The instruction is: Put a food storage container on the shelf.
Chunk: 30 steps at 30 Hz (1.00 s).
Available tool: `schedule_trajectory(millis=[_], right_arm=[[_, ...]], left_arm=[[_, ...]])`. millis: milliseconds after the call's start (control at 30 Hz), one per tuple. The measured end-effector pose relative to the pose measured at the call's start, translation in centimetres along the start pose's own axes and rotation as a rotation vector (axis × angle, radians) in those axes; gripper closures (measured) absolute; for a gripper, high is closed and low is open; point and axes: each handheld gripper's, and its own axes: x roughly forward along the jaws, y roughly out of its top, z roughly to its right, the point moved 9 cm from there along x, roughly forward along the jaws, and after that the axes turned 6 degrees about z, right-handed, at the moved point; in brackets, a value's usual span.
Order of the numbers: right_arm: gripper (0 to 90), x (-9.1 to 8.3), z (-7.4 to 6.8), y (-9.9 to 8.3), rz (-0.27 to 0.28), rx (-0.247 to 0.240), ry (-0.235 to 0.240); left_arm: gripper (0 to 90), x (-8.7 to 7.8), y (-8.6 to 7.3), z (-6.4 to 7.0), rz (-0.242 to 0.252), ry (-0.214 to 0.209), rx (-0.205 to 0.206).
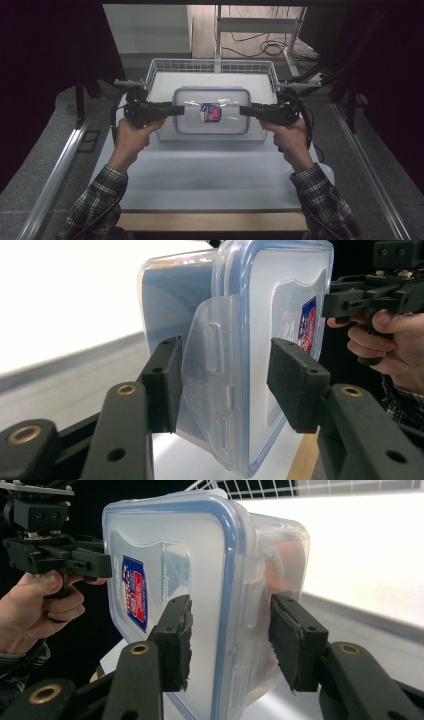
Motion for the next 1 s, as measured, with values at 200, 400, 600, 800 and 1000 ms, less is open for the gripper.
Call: schedule_trajectory(millis=[200,400,600,800,1000], right_arm=[[53.0,0.4,0.4,2.4,0.006,-0.005,-0.011],[52.9,0.7,0.8,4.1,0.011,-0.011,-0.023],[52.6,1.3,1.6,5.5,0.012,0.001,-0.033],[51.9,2.1,3.0,6.2,0.005,0.023,-0.043],[51.6,2.6,3.9,6.5,0.016,0.044,-0.050]], left_arm=[[49.7,0.4,2.3,-0.7,0.007,-0.011,-0.008],[49.6,0.9,3.9,-1.3,0.015,-0.019,-0.005],[49.6,1.6,5.0,-2.1,0.017,-0.018,-0.016],[49.4,2.4,5.6,-3.0,0.014,-0.007,-0.027],[49.0,3.2,5.5,-3.8,0.012,0.002,-0.035]])
